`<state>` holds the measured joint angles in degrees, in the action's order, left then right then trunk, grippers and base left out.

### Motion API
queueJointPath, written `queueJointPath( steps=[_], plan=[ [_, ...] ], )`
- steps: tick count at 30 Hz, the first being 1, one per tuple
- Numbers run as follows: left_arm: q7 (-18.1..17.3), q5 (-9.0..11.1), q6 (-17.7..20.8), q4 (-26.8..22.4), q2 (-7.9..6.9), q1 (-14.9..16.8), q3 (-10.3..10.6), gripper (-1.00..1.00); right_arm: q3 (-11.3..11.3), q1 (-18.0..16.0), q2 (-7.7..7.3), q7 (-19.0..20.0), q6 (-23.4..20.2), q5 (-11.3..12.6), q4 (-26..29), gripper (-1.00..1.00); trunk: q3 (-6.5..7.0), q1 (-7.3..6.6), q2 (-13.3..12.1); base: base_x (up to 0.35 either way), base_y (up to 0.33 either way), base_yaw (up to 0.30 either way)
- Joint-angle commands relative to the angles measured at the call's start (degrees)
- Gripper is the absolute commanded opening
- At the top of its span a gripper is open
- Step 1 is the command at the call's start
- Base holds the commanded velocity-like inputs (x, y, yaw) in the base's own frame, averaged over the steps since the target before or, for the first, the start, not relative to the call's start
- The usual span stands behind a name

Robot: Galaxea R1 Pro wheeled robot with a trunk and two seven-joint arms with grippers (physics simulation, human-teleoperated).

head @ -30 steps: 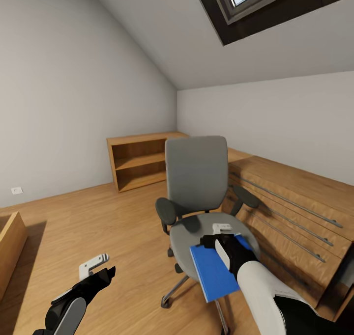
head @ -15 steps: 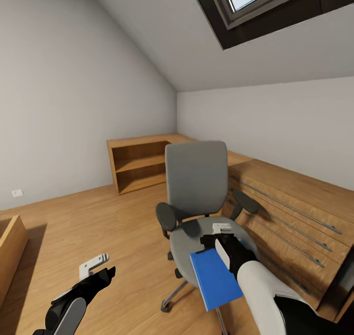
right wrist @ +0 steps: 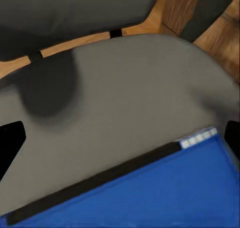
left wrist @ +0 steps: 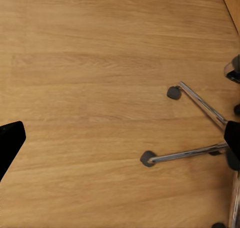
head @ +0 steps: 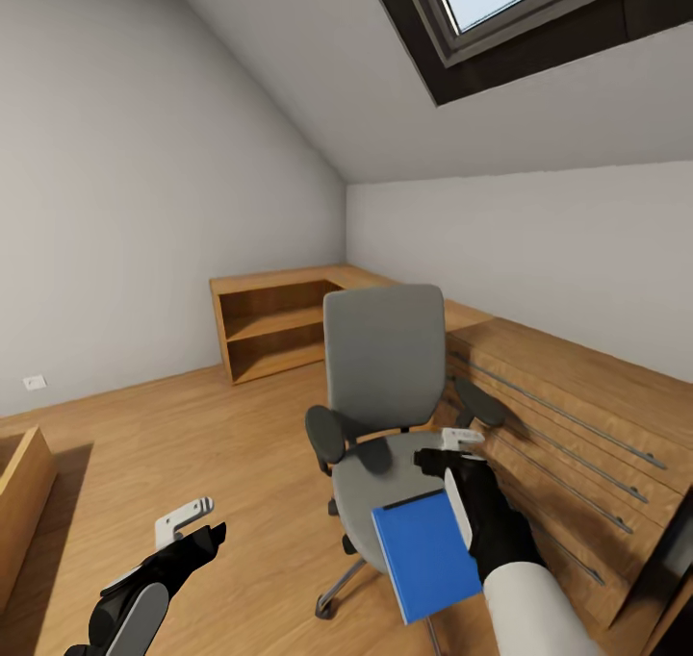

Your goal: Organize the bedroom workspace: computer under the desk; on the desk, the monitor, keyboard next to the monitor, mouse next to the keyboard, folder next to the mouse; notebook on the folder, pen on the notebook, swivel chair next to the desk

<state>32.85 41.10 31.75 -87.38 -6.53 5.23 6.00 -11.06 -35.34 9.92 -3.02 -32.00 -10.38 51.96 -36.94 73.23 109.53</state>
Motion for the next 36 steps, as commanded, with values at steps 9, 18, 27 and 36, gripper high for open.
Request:
queueJointPath(
  steps=[9,18,27,36],
  plan=[
    [0.56,0.65,0.06,-0.07,-0.06,0.05,0.13,1.0,-0.1,6.07,0.07,0.34,-4.51,4.91,12.23,1.0,0.3,-0.45,-0.79,0.0,0.0,0.0],
    [0.56,0.65,0.07,0.25,-0.06,0.05,0.15,1.0,-0.1,6.24,0.07,0.38,-4.56,5.28,12.46,1.0,0.3,-0.45,-0.79,0.0,0.0,0.0],
    [0.55,0.65,0.06,0.28,-0.06,0.05,0.15,1.0,-0.1,6.24,0.07,0.47,-4.48,5.28,12.46,1.0,0.3,-0.45,-0.79,0.0,0.0,0.0],
    [0.55,0.65,0.07,0.28,-0.06,0.05,0.15,1.0,-0.1,6.24,0.07,0.47,-4.47,5.28,12.39,1.0,0.3,-0.45,-0.79,0.0,0.0,0.0]
  ],
)
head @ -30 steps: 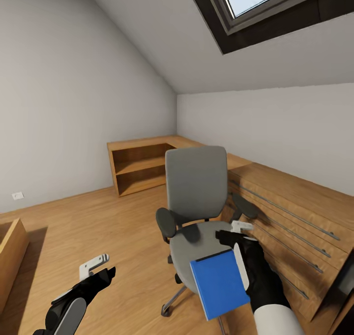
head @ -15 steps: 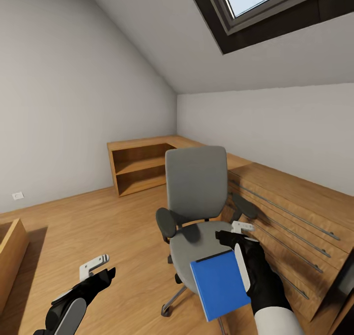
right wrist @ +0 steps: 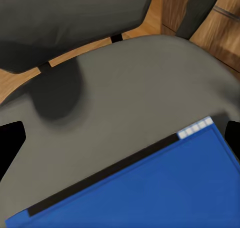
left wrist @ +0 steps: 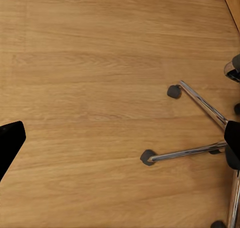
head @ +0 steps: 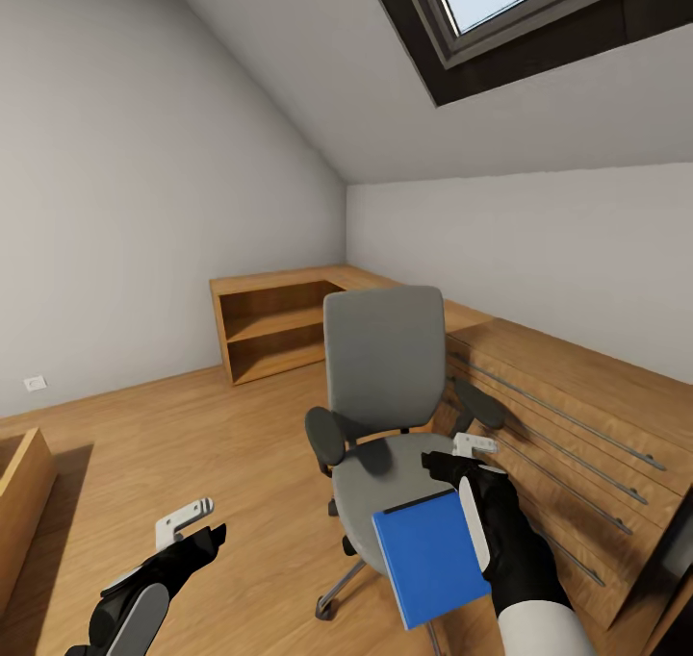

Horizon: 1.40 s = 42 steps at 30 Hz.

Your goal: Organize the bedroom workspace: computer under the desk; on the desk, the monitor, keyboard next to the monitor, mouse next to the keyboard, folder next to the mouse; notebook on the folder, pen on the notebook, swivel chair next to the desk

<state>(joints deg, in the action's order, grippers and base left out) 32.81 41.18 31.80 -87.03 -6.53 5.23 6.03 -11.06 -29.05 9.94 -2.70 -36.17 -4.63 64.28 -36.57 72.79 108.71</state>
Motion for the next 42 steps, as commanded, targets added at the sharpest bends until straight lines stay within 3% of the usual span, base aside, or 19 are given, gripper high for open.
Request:
queueJointPath(
  steps=[1,19,23,24,32,42],
  plan=[
    [0.59,0.56,0.02,-0.07,-0.06,0.05,0.13,1.0,-0.1,-0.04,0.06,0.15,-0.31,-0.47,0.07,1.0,-0.06,-0.01,0.03,0.0,0.0,0.0],
    [0.61,0.64,-0.07,1.76,-0.15,0.05,0.02,1.0,-0.04,-0.04,0.06,0.09,0.08,-0.21,0.29,1.0,-0.06,-0.01,0.03,-0.018,0.01,0.0],
    [0.6,0.62,-0.07,1.85,-0.15,0.05,0.01,1.0,-0.08,-0.04,0.06,0.06,0.11,4.21,0.5,1.0,-0.06,-0.01,0.03,-0.259,0.174,-0.038],
    [0.59,0.57,-0.07,1.86,-0.15,0.05,0.04,1.0,-0.23,-0.04,0.06,0.06,0.29,6.37,0.58,1.0,-0.06,-0.01,0.03,-0.273,0.218,-0.003],
    [0.66,0.51,-0.07,1.86,-0.15,0.05,0.04,1.0,-0.28,-0.04,0.06,0.05,0.39,6.56,0.57,1.0,-0.06,-0.01,0.03,-0.172,0.138,-0.217],
    [0.68,0.36,-0.15,1.86,-0.07,0.05,0.04,1.0,-0.36,-0.04,0.06,0.06,0.39,6.56,0.59,1.0,-0.06,-0.01,0.03,-0.016,0.009,-0.039]
  ],
)
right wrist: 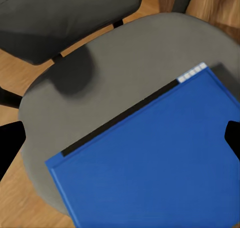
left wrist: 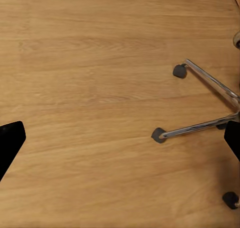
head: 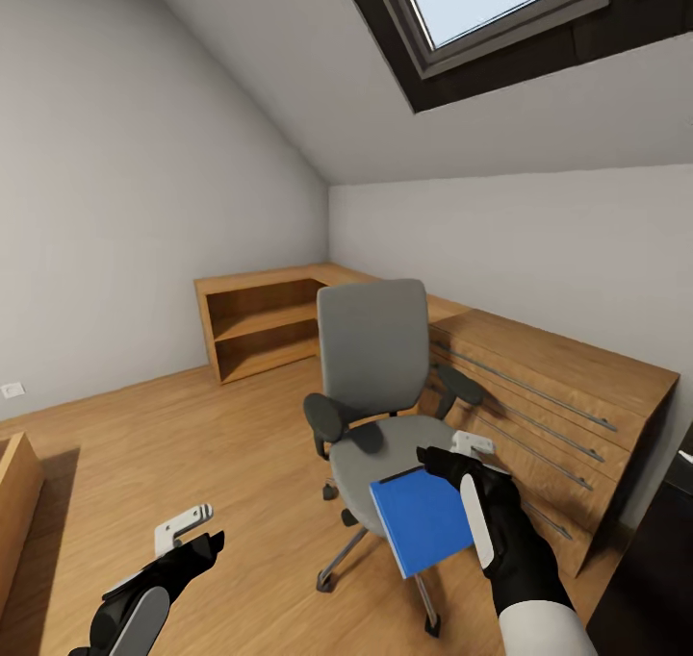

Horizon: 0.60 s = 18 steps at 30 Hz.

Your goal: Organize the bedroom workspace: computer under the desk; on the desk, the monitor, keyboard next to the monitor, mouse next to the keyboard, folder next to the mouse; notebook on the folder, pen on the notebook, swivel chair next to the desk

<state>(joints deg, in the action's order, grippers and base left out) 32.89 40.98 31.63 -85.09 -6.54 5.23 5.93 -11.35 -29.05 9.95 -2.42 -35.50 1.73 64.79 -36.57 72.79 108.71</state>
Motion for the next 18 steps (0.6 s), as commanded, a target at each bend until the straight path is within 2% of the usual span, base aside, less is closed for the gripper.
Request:
queueJointPath(
  steps=[1,12,14,18],
  plan=[
    [0.61,0.52,-0.02,-0.07,-0.06,0.05,0.13,1.0,-0.13,-0.04,0.05,-0.26,-0.27,0.2,0.07,1.0,-0.06,-0.01,0.03,-0.001,0.0,-0.002],
    [0.88,0.42,-0.26,-1.32,-0.12,0.05,0.06,1.0,-0.34,-0.04,0.05,-0.16,-0.72,0.73,0.26,1.0,-0.06,-0.01,0.03,0.0,0.0,0.0],
    [0.91,0.42,-0.26,-1.7,-0.13,0.05,0.05,1.0,-0.42,0.02,0.05,-0.11,-0.88,2.2,1.18,1.0,-0.06,-0.01,0.03,0.0,0.0,0.0],
    [1.09,0.47,-0.25,-1.93,-0.09,0.05,0.1,1.0,-0.48,1.55,-0.21,-0.06,-1.02,5.98,4.3,1.0,-0.78,0.87,1.64,0.0,0.0,0.0]
  ],
)
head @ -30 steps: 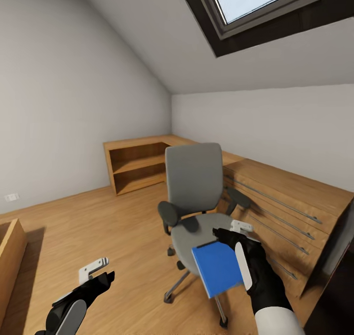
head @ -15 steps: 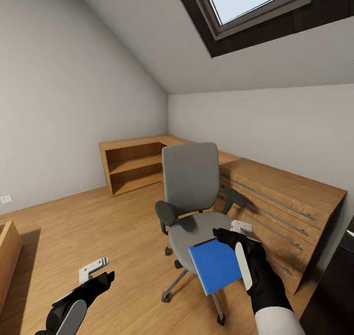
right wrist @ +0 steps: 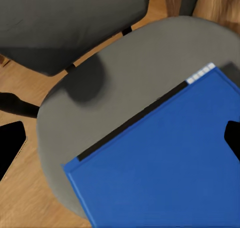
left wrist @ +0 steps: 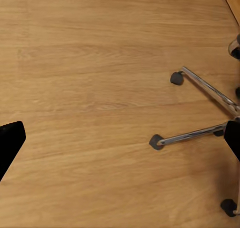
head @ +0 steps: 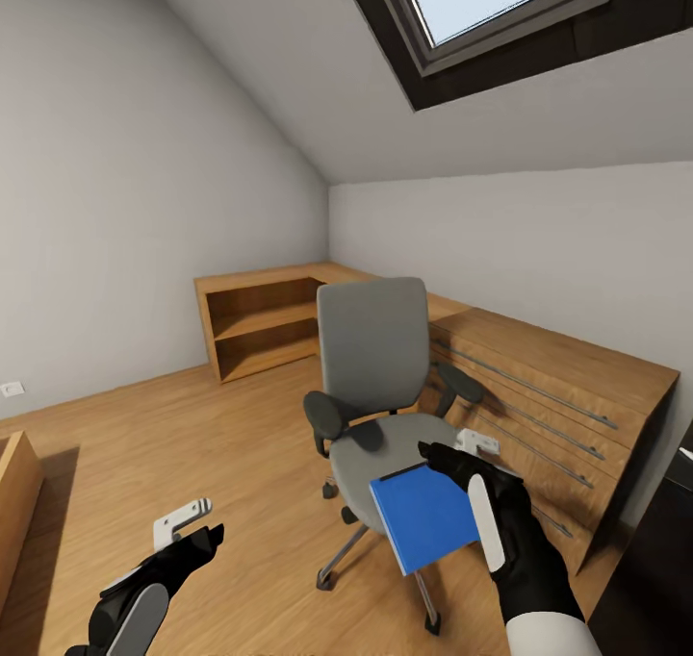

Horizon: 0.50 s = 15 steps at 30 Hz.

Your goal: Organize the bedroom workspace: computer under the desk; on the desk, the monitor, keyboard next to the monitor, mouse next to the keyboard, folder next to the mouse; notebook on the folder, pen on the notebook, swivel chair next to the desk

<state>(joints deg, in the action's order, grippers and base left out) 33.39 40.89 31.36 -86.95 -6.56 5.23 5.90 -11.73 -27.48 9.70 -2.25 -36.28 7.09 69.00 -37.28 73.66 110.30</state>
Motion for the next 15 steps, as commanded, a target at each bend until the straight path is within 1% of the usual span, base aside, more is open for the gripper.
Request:
queueJointPath(
  steps=[1,2,4,9,10,12,15],
  plan=[
    [0.63,0.57,0.02,-0.07,-0.05,0.05,0.12,1.0,-0.1,1.2,-0.43,-0.21,-0.28,2.18,1.67,1.0,-0.25,0.22,0.45,0.0,0.0,0.0],
    [0.65,0.57,0.04,-0.07,-0.05,0.05,0.13,1.0,-0.11,1.82,-0.68,-0.21,-0.3,2.96,2.51,1.0,-0.43,0.44,0.85,0.0,0.0,0.0],
    [0.69,0.58,0.06,-0.06,-0.04,0.05,0.13,1.0,-0.11,3.78,-1.43,-0.2,-0.48,6.25,5.75,1.0,-0.79,0.88,1.65,0.0,0.0,0.0],
    [0.71,0.59,0.07,-0.06,-0.03,0.05,0.12,1.0,-0.16,5.05,-1.94,-0.21,-1.2,9.98,8.14,1.0,-1.68,1.98,3.66,0.0,0.0,0.0],
    [0.71,0.59,0.07,-0.06,-0.03,0.05,0.12,1.0,-0.33,5.22,-2.05,-0.21,-1.25,10.58,8.35,1.0,-1.86,2.2,4.06,0.0,0.0,0.0],
    [0.71,0.59,0.05,-0.06,-0.03,0.05,0.11,1.0,-0.73,5.34,-2.14,-0.21,-1.28,10.99,8.37,1.0,-2.22,2.64,4.86,0.0,0.0,0.0],
    [0.77,0.65,0.09,-0.06,-0.03,0.05,0.11,1.0,-2.47,5.47,-2.2,-0.16,-1.33,11.58,8.16,1.0,-2.76,3.3,6.06,0.0,0.0,0.0]
  ],
)
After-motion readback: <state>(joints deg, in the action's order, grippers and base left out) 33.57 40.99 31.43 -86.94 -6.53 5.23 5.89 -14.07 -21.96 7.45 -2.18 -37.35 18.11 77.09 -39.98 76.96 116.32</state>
